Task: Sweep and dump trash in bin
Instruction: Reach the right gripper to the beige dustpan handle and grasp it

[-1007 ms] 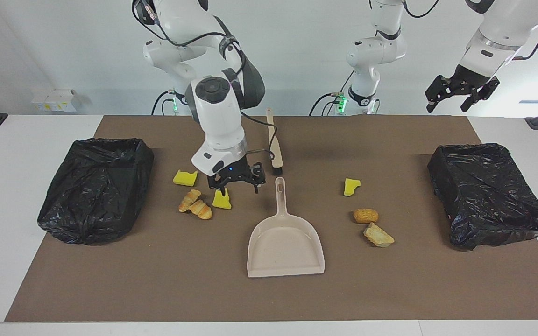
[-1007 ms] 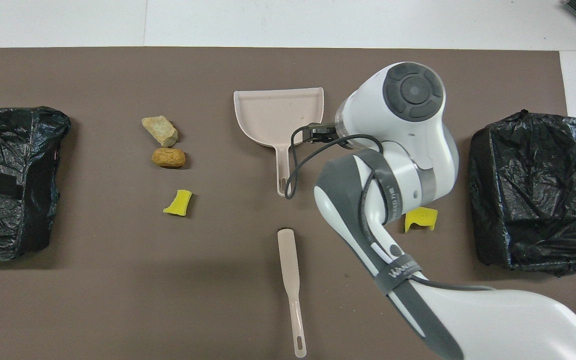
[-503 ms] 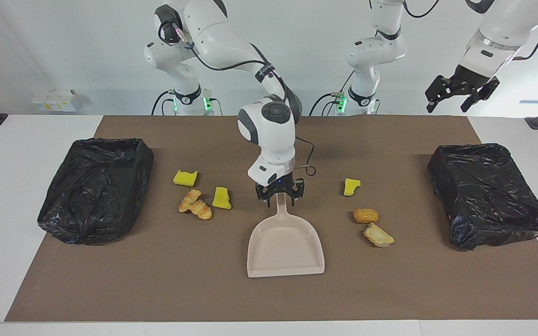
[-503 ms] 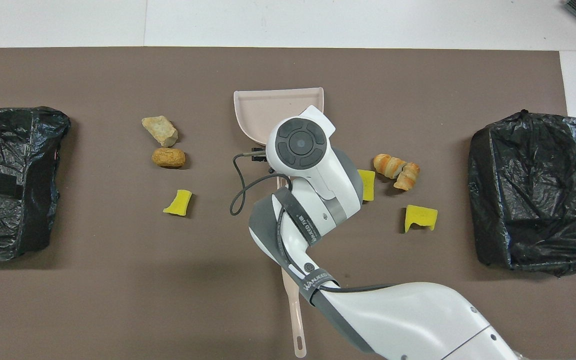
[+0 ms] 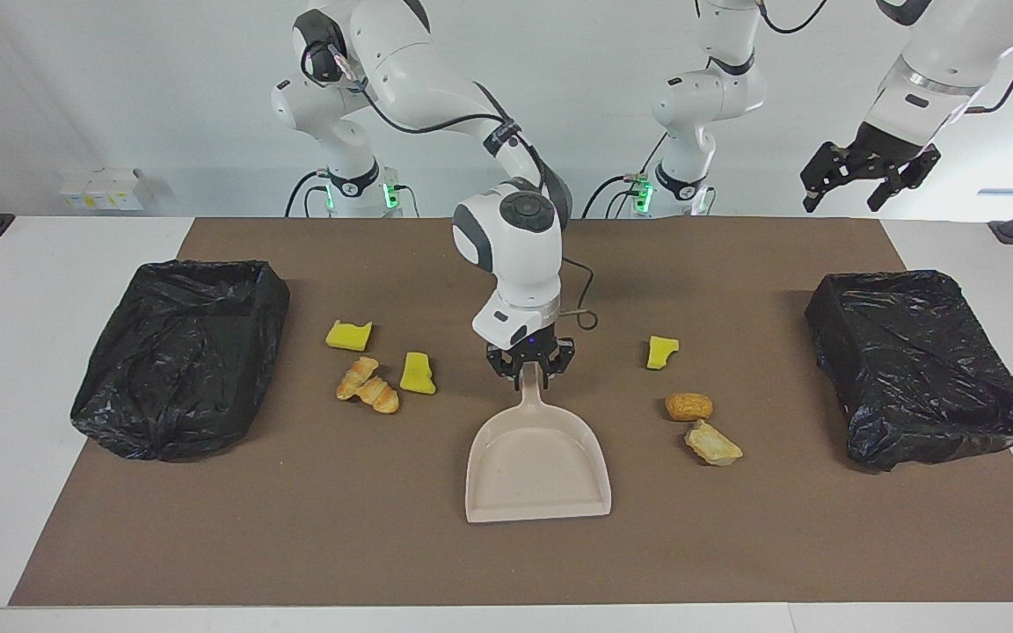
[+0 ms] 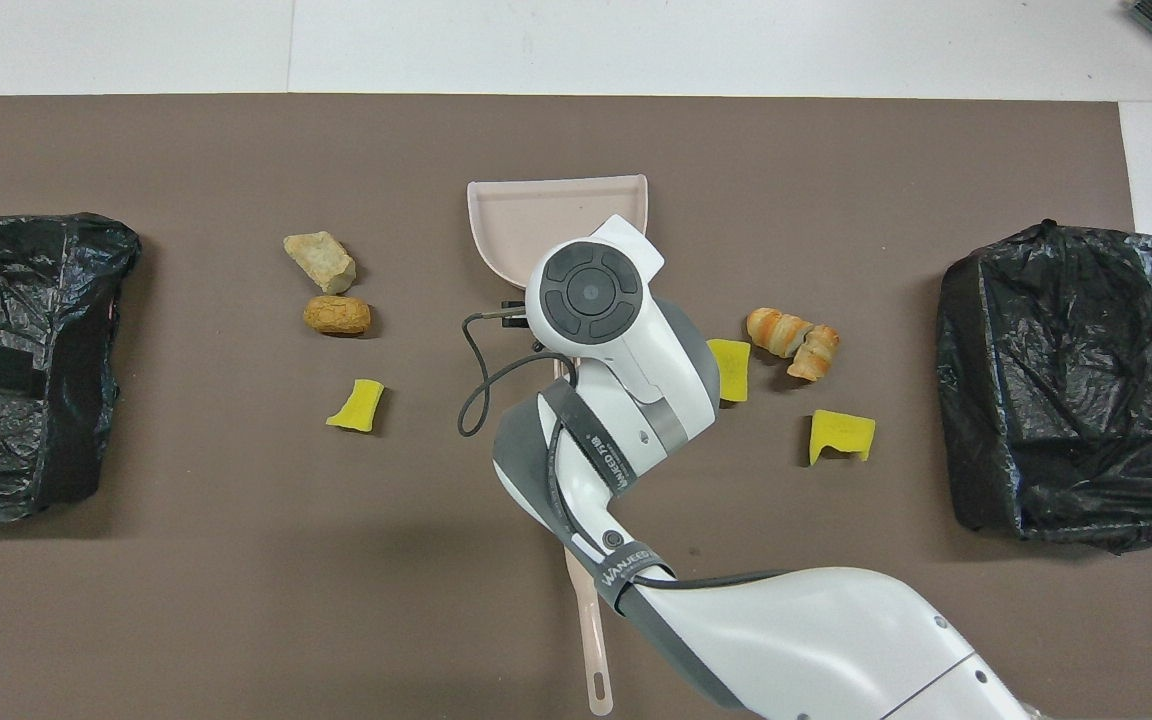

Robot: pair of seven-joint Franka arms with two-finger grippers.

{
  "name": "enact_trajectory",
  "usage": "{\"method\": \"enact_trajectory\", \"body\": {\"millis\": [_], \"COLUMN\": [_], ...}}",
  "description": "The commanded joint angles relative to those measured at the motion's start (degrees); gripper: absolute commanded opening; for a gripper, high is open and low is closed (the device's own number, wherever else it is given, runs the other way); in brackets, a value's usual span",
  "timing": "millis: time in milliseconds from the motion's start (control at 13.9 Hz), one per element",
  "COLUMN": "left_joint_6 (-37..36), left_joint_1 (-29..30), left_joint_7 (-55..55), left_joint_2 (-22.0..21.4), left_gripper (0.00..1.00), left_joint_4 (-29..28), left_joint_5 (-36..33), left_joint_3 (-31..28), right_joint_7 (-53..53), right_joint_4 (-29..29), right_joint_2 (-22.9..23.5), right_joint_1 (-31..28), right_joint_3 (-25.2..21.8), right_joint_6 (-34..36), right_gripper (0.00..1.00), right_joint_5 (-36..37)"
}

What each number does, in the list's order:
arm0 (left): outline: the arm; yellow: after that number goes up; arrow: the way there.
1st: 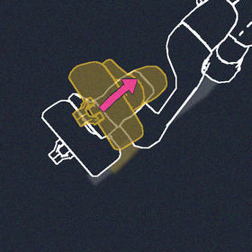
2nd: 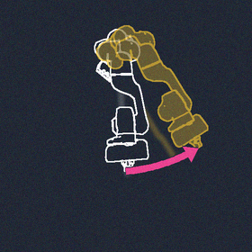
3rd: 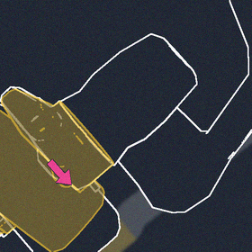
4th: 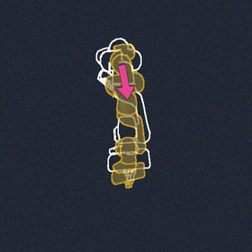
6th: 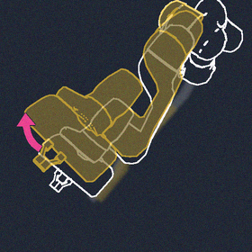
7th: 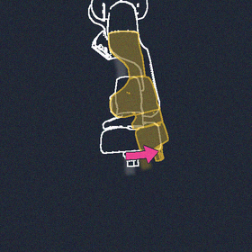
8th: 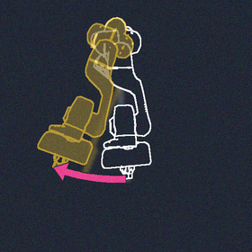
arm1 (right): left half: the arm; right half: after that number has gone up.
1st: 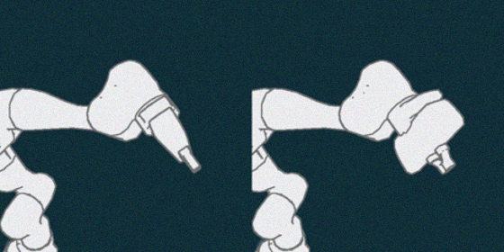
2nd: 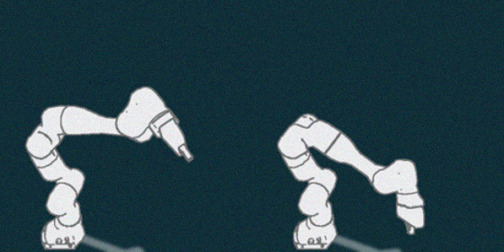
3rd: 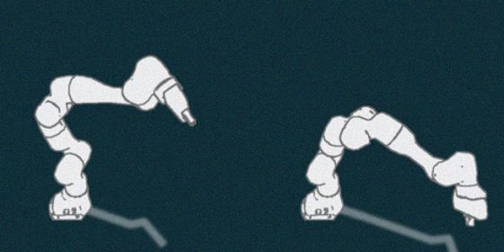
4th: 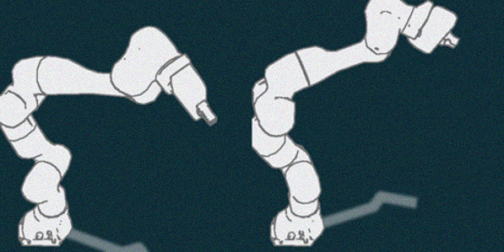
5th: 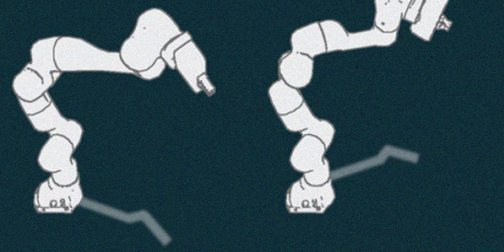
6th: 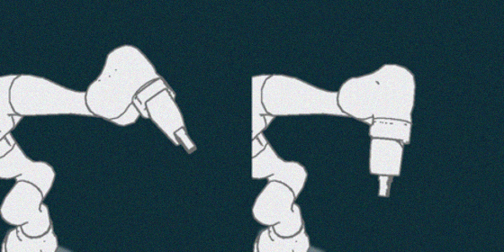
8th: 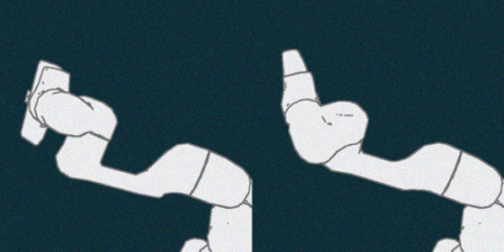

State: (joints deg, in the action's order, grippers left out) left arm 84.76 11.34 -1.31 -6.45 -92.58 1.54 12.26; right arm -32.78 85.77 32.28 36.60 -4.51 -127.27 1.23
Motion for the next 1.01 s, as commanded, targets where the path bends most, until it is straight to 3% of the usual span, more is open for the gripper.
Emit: {"method": "enact_trajectory", "body": {"millis": [0, 144, 216, 359, 431, 719, 935], "left_joint_6": [-0.47, -0.47, -0.47, -0.47, -0.47, -0.47, -0.47], "left_joint_1": [0.08, 0.17, 0.08, 0.08, 0.08, 0.08, 0.17], "left_joint_7": [-0.36, -0.36, -0.36, -0.36, -0.36, -0.36, -0.36], "left_joint_2": [0.12, 0.12, 0.12, 0.12, 0.12, 0.12, 0.12], "left_gripper": [1.0, 1.0, 1.0, 1.0, 1.0, 1.0, 1.0], "left_joint_4": [0.74, 0.74, 0.74, 0.74, 0.74, 0.74, 0.74], "left_joint_5": [-0.4, -0.4, -0.4, -0.4, -0.4, -0.4, -0.4], "left_joint_3": [0.04, 0.04, 0.04, 0.04, 0.04, 0.04, 0.04], "right_joint_7": [-0.44, -0.44, -0.44, -0.44, -0.44, 1.66, 9.99], "right_joint_4": [3.26, 3.17, 3.17, 3.0, 2.91, 3.26, 3.44], "right_joint_2": [-2.21, -2.31, -2.39, -2.39, -2.39, -5.28, -9.5], "right_joint_1": [0.66, 0.75, 0.75, 1.02, 1.1, 0.14, -4.33], "right_joint_3": [0.02, 0.02, 0.02, 0.02, 0.02, 0.02, 0.02], "right_joint_6": [1.58, 2.64, 2.73, 2.82, 2.9, 6.23, 8.52], "right_gripper": [0.48, 0.47, 0.39, 0.05, 0.0, 0.0, 0.0], "right_joint_5": [1.23, 1.23, 1.32, 1.76, 2.81, 2.65, 0.72]}}
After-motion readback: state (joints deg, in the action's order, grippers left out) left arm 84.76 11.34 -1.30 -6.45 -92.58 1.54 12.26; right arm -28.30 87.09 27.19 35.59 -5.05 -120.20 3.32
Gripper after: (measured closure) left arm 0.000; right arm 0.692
